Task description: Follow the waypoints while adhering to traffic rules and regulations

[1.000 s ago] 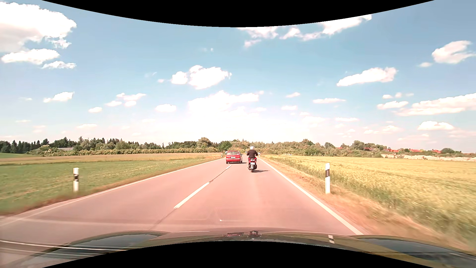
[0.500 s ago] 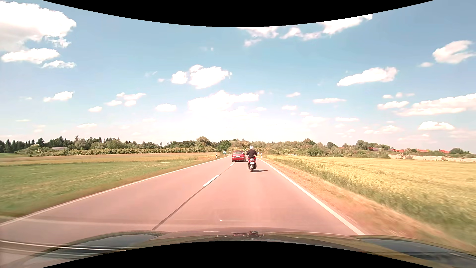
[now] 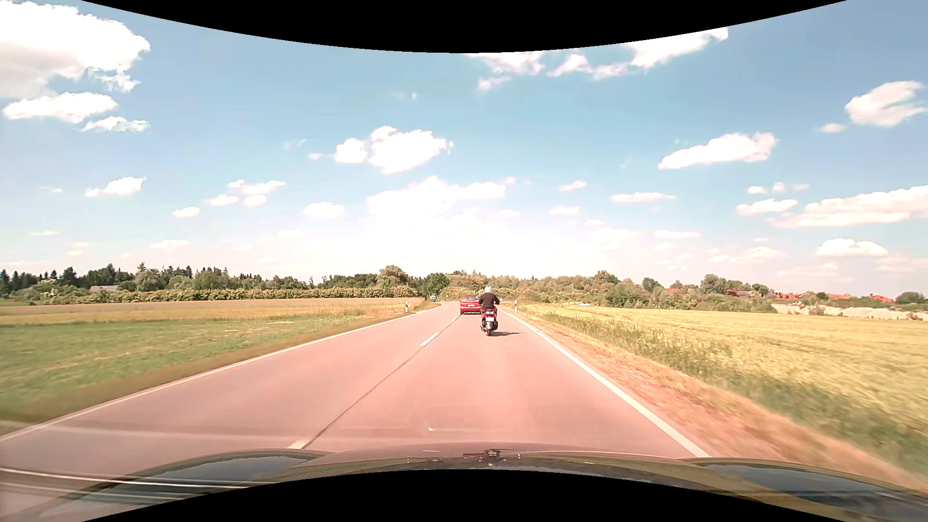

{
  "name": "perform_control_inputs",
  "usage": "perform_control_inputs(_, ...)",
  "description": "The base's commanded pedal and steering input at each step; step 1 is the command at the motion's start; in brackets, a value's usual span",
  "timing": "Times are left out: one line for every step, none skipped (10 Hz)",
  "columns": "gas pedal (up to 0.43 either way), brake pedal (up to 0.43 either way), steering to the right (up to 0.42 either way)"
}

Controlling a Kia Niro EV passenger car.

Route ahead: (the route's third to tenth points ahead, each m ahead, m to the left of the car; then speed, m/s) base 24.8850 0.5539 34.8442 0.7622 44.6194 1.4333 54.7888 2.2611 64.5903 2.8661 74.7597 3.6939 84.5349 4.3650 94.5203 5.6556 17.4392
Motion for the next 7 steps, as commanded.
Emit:
perform_control_inputs(0.189,0.012,0.0)
perform_control_inputs(0.189,0.012,0.0)
perform_control_inputs(0.189,0.012,0.0)
perform_control_inputs(0.189,0.012,0.0)
perform_control_inputs(0.189,0.012,0.0)
perform_control_inputs(0.189,0.012,0.0)
perform_control_inputs(0.189,0.012,0.0)
